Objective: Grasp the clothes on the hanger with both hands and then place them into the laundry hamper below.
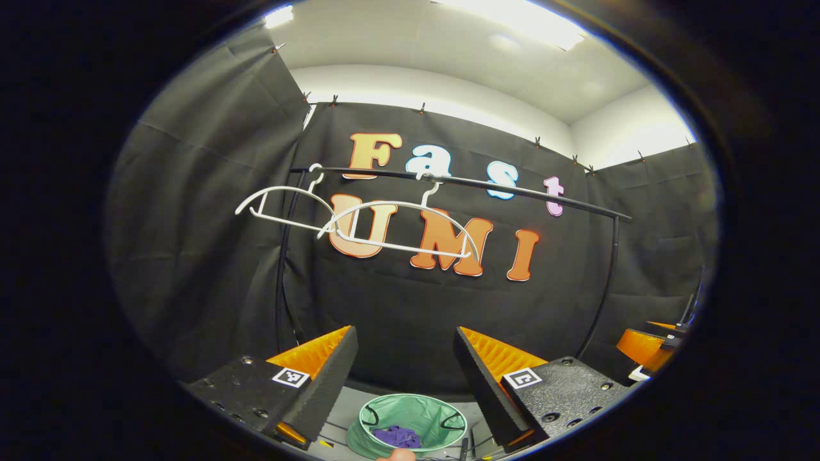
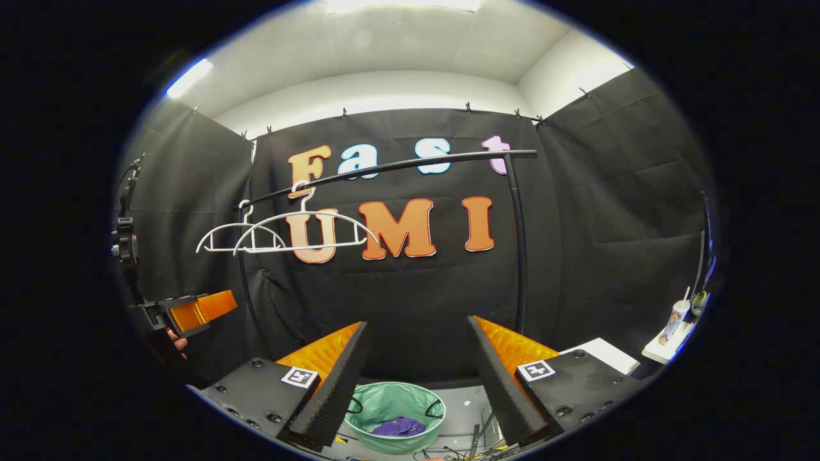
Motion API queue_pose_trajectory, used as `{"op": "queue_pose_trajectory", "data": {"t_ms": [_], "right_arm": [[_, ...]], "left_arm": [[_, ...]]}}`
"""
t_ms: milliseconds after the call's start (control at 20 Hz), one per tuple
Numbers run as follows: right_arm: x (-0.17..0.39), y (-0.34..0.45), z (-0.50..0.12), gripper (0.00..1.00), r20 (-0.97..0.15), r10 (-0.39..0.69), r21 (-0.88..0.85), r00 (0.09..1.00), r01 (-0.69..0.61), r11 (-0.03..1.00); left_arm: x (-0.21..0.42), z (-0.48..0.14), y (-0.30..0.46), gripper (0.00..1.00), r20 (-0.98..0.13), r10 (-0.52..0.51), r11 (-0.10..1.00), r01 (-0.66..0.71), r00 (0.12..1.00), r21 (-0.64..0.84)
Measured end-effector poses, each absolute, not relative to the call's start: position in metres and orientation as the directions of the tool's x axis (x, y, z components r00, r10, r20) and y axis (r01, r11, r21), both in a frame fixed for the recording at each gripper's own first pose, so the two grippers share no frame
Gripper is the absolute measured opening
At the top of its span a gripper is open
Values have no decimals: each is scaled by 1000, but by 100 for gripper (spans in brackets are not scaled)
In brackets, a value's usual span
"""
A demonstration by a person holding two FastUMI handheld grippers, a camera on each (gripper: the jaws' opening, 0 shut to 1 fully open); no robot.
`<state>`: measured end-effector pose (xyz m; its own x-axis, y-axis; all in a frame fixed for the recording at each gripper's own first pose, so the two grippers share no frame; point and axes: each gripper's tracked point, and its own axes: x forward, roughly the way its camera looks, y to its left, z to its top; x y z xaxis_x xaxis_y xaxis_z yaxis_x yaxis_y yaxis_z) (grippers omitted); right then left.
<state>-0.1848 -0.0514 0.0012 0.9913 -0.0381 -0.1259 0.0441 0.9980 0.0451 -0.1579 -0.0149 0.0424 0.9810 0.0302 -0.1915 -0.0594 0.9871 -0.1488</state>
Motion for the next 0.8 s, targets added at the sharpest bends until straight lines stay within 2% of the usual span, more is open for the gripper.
{"op": "queue_pose_trajectory", "data": {"t_ms": [50, 100, 200, 300, 350, 400, 450, 500, 550, 650, 800], "right_arm": [[-189, -53, 0, 94, -127, -38, 41, 991, 43, 998], [-192, -53, 0, 100, -128, -38, 38, 991, 44, 998], [-196, -55, 0, 98, -125, -41, 37, 991, 45, 998], [-200, -56, 2, 89, -122, -43, 36, 992, 47, 998], [-200, -57, 3, 89, -119, -45, 33, 992, 49, 998], [-201, -59, 4, 98, -117, -48, 30, 992, 52, 998], [-200, -60, 5, 98, -116, -49, 29, 992, 53, 998], [-200, -60, 6, 89, -114, -50, 30, 992, 54, 998], [-199, -61, 7, 89, -112, -50, 31, 992, 54, 998], [-198, -61, 7, 98, -109, -51, 30, 993, 54, 998], [-197, -62, 9, 98, -107, -54, 16, 993, 56, 998]], "left_arm": [[-161, 42, -17, 95, -190, 32, 988, -60, 981, -145], [-164, 42, -20, 92, -189, 27, 988, -55, 982, -144], [-167, 47, -30, 92, -178, 7, 989, -33, 984, -143], [-167, 55, -31, 95, -154, 14, 992, -33, 988, -120], [-166, 59, -34, 91, -140, 15, 993, -30, 990, -111], [-166, 63, -38, 92, -128, 11, 994, -24, 992, -106], [-165, 65, -42, 95, -118, 4, 995, -16, 993, -102], [-164, 66, -46, 95, -115, -6, 996, -4, 993, -93], [-162, 66, -47, 95, -113, -11, 997, 2, 994, -81], [-157, 62, -48, 92, -117, -29, 997, 20, 993, -77], [-158, 59, -51, 92, -117, -50, 994, 39, 992, -98]]}}
